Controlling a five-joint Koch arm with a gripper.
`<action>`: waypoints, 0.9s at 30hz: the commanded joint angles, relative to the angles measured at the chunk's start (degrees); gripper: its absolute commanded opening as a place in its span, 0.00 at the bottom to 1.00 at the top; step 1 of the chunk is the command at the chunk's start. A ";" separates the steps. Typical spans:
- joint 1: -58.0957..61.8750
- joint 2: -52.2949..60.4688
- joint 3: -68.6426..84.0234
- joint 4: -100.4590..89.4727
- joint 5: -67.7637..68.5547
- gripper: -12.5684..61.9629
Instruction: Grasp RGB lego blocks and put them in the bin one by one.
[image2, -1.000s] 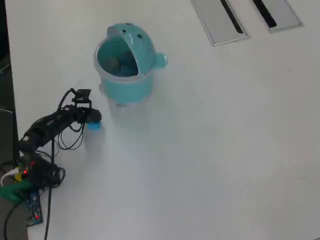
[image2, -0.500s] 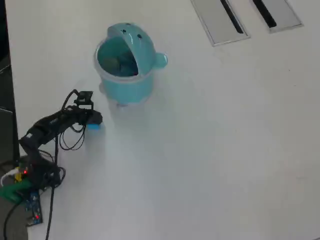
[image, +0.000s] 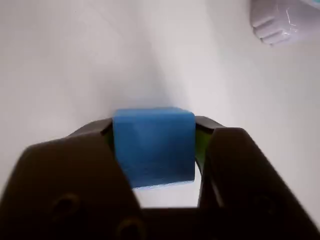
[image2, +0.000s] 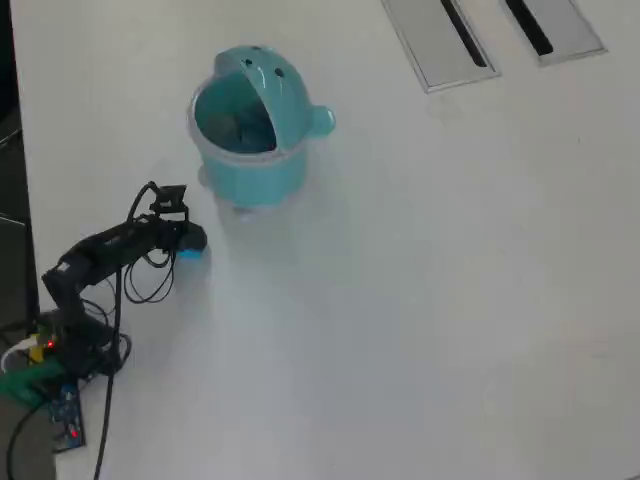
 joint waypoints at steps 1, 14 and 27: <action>0.53 0.62 -1.14 -1.93 -1.32 0.38; -0.97 9.67 0.44 -10.28 -0.88 0.35; -1.85 16.61 -1.05 -17.58 4.57 0.33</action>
